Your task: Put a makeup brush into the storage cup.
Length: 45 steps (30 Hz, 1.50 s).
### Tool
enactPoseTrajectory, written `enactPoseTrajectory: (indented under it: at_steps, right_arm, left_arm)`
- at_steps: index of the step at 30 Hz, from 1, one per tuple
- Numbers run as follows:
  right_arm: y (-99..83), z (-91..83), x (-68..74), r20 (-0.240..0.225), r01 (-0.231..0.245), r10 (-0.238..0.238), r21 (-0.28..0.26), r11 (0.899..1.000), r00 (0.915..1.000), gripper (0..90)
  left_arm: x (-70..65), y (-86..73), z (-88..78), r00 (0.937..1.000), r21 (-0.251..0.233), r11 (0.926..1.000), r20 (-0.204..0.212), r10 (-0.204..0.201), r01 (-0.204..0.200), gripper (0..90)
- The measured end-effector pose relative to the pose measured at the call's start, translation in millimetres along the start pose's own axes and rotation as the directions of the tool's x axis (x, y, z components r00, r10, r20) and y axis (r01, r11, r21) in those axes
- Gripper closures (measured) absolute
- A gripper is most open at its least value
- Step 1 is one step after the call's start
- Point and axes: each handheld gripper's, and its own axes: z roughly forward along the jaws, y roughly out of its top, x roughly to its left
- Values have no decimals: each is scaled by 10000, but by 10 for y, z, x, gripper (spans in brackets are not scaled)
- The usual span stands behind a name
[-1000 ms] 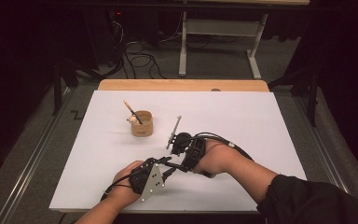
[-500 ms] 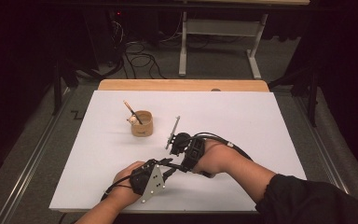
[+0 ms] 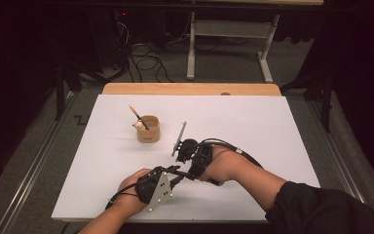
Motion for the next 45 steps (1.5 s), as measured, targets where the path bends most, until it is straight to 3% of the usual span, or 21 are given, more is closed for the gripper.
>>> enactPoseTrajectory:
  at_steps: [7, 19, 45]
  right_arm:
    - [1, -29, -2, 68, -8, 8, -3, 10000, 10000, 796]
    - [-19, -83, -33, 233, -17, 28, -484, 9988, 9997, 727]
    - [-102, -210, -123, 315, -133, 156, -704, 9974, 9994, 556]
  left_arm:
    - [-1, -6, 8, 9999, 113, 9999, 42, 107, -108, 699]
    - [-19, 10, 1, 9986, -61, 9991, 313, 428, -427, 787]
    - [8, -4, -1, 9991, 51, 9996, 327, 280, -282, 790]
